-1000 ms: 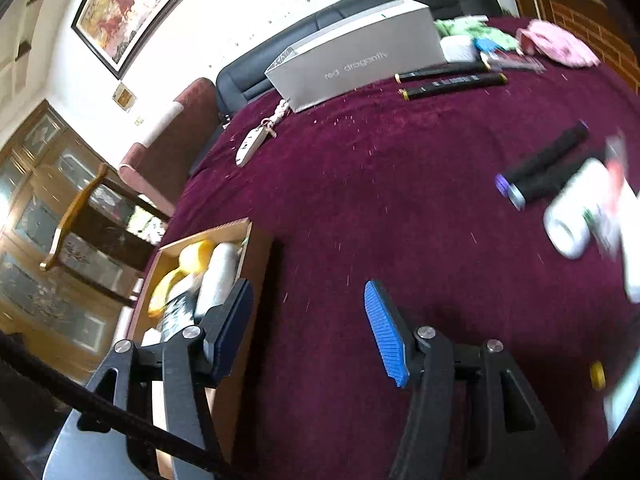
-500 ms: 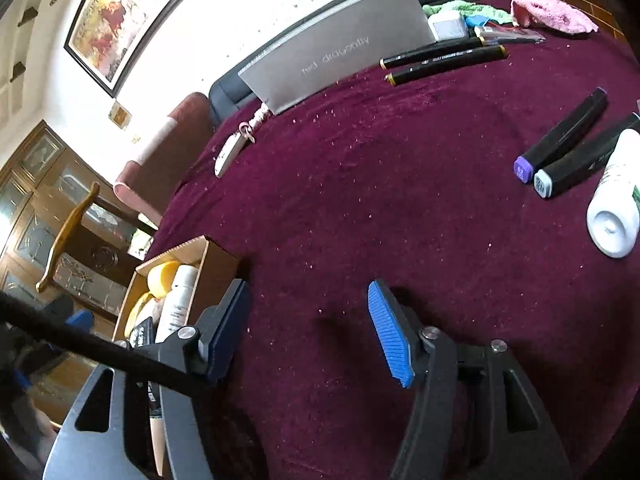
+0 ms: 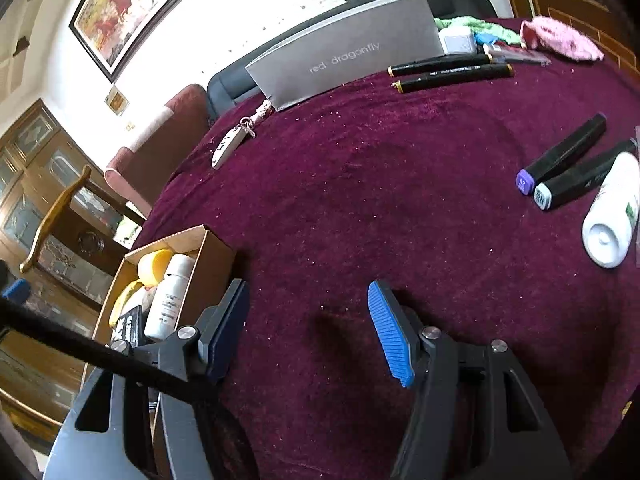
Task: Organize objects
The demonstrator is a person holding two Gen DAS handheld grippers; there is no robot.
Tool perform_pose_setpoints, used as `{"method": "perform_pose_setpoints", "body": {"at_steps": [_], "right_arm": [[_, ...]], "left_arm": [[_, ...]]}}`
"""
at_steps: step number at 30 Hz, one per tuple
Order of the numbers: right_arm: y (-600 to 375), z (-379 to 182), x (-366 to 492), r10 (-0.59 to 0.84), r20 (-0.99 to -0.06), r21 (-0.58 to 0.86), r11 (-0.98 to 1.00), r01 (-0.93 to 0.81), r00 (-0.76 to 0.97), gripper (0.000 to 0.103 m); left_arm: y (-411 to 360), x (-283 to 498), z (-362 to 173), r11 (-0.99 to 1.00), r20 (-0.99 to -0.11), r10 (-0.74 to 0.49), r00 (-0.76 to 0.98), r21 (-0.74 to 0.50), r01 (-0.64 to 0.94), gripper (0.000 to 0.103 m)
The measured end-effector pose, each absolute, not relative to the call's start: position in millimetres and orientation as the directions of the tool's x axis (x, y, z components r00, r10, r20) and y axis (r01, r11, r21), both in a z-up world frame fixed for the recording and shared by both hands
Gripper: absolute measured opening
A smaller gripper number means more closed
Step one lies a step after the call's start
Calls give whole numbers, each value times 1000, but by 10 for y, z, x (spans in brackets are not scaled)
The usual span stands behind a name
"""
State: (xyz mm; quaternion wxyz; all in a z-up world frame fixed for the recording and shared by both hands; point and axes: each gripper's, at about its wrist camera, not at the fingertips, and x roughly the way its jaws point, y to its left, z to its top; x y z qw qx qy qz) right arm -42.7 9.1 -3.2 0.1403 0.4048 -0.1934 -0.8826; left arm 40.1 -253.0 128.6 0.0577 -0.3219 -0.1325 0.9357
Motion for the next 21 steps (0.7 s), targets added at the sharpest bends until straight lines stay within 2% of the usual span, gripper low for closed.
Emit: {"method": "perform_pose_setpoints", "body": {"at_steps": [4,9,13,15,18,21], "right_arm": [[22,-15,-414,-380,-674,408,-907,109,-634,61],[-26,13,-370,-336,-670,358,-928,108,-662,61],[17,-62,-448,-329,-712,370,-927,67,-620,63],[-11,10,-375,-261,-747,292,-955,51,-612,61],[47,325,-26,-287,-698,295,-950,102,-656,61],[267,807,492,-290,-599,303,-945,124,-747,61]], "left_arm": [[-2563,903,1277,-949,-527,212,-823,-313,-45,49],[-2627,1649,1618,-975,-459,80,-885,-221,26,49],[-2705,2229,1937,-977,-349,4,-937,-200,70,49],[-2736,2443,2024,-976,-308,-15,-951,-201,81,50],[-2739,2599,2090,-977,-270,-38,-962,-194,93,50],[-2676,2643,2115,-976,-268,-41,-963,-196,96,50]]}}
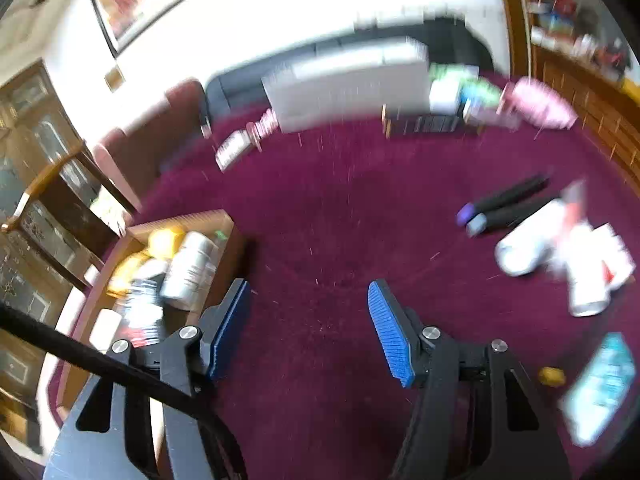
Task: Organize objects
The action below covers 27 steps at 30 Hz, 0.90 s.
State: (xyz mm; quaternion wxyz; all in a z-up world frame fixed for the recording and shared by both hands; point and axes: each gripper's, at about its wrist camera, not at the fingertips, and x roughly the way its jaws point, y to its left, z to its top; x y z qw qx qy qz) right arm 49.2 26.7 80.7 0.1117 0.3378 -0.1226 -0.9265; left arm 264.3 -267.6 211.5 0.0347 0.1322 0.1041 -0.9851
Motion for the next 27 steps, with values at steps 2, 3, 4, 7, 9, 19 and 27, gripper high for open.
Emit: {"method": "perform_pose_setpoints", "body": {"at_steps": [2,3,4,7,9,19,27], "right_arm": [[488,1125,886,-279,-525,315,-941,120,-804,64],[575,1238,1039,-268,-494,316,-942,116,-827,67],[681,1379,1238,-244,-449,310,-945,107,-860,76],[834,1725,1678,-140,-326,221,-973,69,-935,81],[903,1918,1913,-90,-262,165,-985,47,-961,84],[1590,3253,2187,-6,-234,21,-1000,1,-972,84],[2228,2987,1417,-59,-525,117,-993,-4,-849,86]], "left_arm": [[-2602,2703,2177,-978,-240,-68,-968,-173,112,50],[-2542,2761,2247,-982,-202,-90,-975,-146,121,50],[-2507,2821,2281,-983,-172,-107,-979,-127,130,50],[-2396,2992,2456,-987,-77,-125,-989,-95,132,54],[-2352,3026,2589,-989,-49,-69,-996,-124,74,59],[-1459,2657,3824,-955,136,284,-949,-43,-292,74],[-632,1122,3313,-902,-229,432,-872,-104,-420,76]]}}
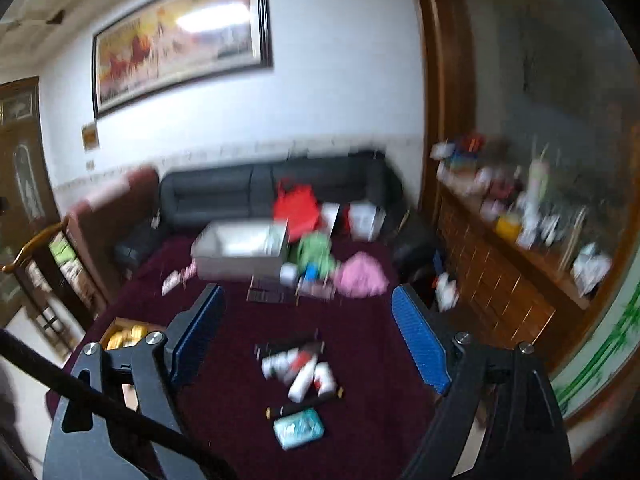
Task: Organize objects
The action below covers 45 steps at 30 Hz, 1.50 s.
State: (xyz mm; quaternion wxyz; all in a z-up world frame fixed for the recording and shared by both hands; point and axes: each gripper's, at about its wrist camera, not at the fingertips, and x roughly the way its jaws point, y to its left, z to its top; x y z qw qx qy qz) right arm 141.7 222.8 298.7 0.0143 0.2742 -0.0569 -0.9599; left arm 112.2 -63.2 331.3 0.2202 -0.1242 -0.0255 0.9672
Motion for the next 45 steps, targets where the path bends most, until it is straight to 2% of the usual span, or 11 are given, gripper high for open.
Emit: {"method": "perform_pose_setpoints", "body": {"at_steps": [5,10,16,23,27,29,31,32,34,39,45], "right_arm": [[2462,1414,1018,-218,-718,307,-952,-20,-661,84],[2751,403,961,-303,-773,449,-882,-143,-558,82],[3037,443,1107,-259,-740,448,-878,-167,-621,82],[3194,406,1055,-264,-734,473,-860,-191,-626,82],[3242,352,1026,-261,-736,481,-851,-211,-624,82],[3230,331,1025,-267,-733,489,-846,-212,-626,82],[3198,317,1007,-275,-733,494,-844,-209,-623,82],[3166,305,998,-279,-734,495,-844,-206,-619,82],[3075,276,968,-292,-740,496,-846,-197,-606,82],[2842,219,955,-321,-746,501,-847,-175,-584,82],[2618,94,1003,-347,-766,522,-828,-207,-541,82]], "left_arm": [[-339,503,1988,-896,-501,424,-754,-112,-429,75],[249,636,1142,-871,-614,354,-706,60,-488,74],[816,568,685,-772,-720,352,-597,137,-621,39],[1323,377,417,-693,-755,399,-520,123,-710,39],[1581,366,102,-649,-804,342,-487,173,-741,40],[1587,411,106,-652,-771,368,-519,184,-736,41],[1560,390,117,-670,-791,377,-482,126,-732,35],[1540,378,115,-667,-802,403,-441,73,-742,21],[1452,409,152,-679,-810,412,-418,33,-733,11],[800,538,225,-762,-821,414,-393,-77,-643,11],[45,721,231,-847,-838,357,-412,-105,-522,11]]}}
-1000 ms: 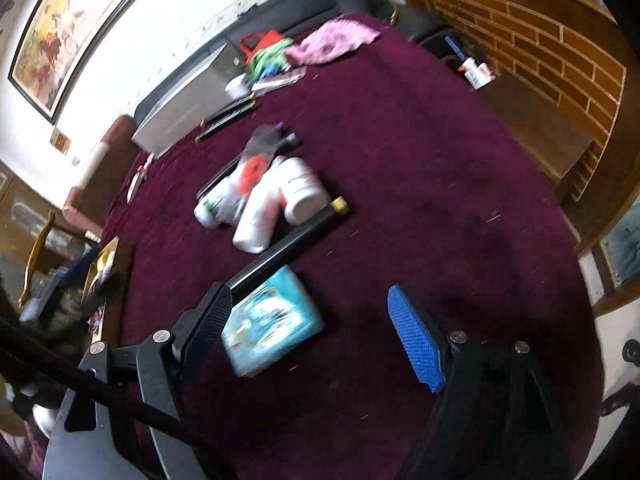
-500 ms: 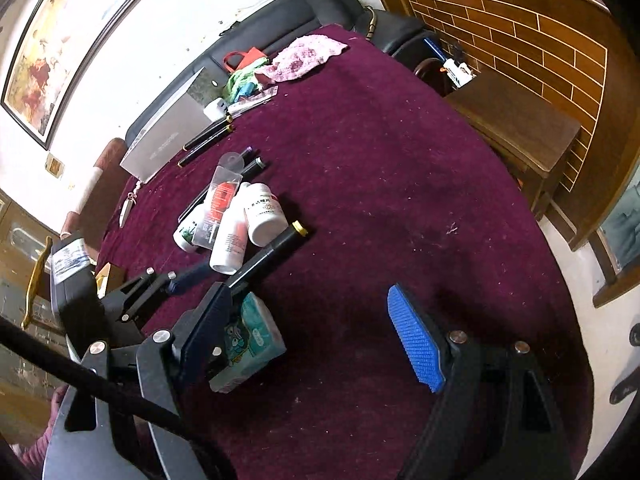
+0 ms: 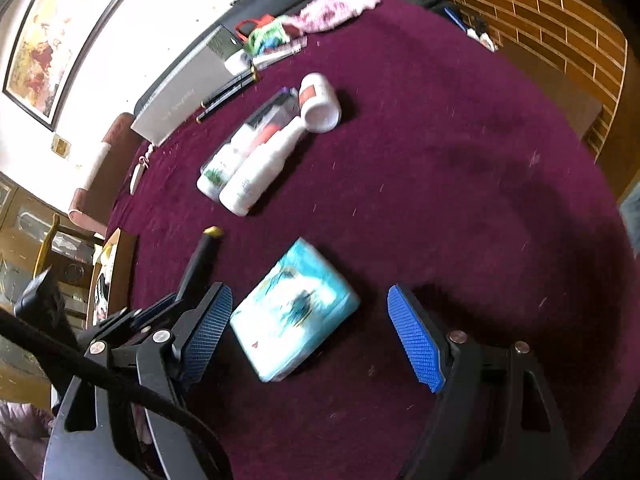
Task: Organize objects
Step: 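Grasp a black marker with left tool while right tool grasps the teal tissue pack, then carry the marker over the tray with left tool while right tool lowers the tissue pack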
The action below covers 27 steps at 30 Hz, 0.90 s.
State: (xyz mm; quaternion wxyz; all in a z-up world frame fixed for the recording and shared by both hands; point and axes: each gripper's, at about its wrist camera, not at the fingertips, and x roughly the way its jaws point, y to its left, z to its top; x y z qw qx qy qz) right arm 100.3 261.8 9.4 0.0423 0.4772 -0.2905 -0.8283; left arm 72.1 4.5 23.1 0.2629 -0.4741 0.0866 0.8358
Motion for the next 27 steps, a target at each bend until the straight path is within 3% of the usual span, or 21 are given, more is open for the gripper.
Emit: {"method": "perform_pose_setpoints", "body": {"at_steps": [5,9,12,14,17,18,19,20,23,27], "right_arm": [[2411,89,996,-291,-796,483,-834,-268,-530,82],[2187,100,961,-210,-837,407,-856,-319,-506,82],[1981,96,916,-96,-873,296,-884,-363,-479,82],[1845,83,853,-2,-892,201,-897,-394,-452,82],[1670,29,761,123,-904,54,-917,-395,-409,83],[1590,6,740,176,-901,-10,-922,-386,-397,83],[1559,14,735,187,-893,-19,-925,-380,-410,76],[1543,26,743,179,-890,-14,-930,-367,-420,67],[1498,57,742,162,-896,-17,-943,-332,-413,48],[1479,102,835,88,-897,58,-949,-311,-433,43]], "left_arm": [[157,742,199,-846,-832,360,-423,-100,-523,15],[322,783,162,-836,-820,335,-464,-32,-547,33],[345,809,149,-825,-817,335,-469,-13,-565,43],[363,824,145,-821,-819,330,-469,-3,-571,44],[333,826,152,-816,-817,352,-457,-28,-577,42],[304,817,161,-813,-814,368,-450,-48,-580,27],[245,799,172,-810,-809,393,-437,-80,-581,14],[195,778,171,-803,-806,424,-413,-123,-583,11],[-2,748,173,-796,-787,491,-373,-232,-559,11],[-287,862,288,-789,-743,541,-393,-287,-543,11]]}}
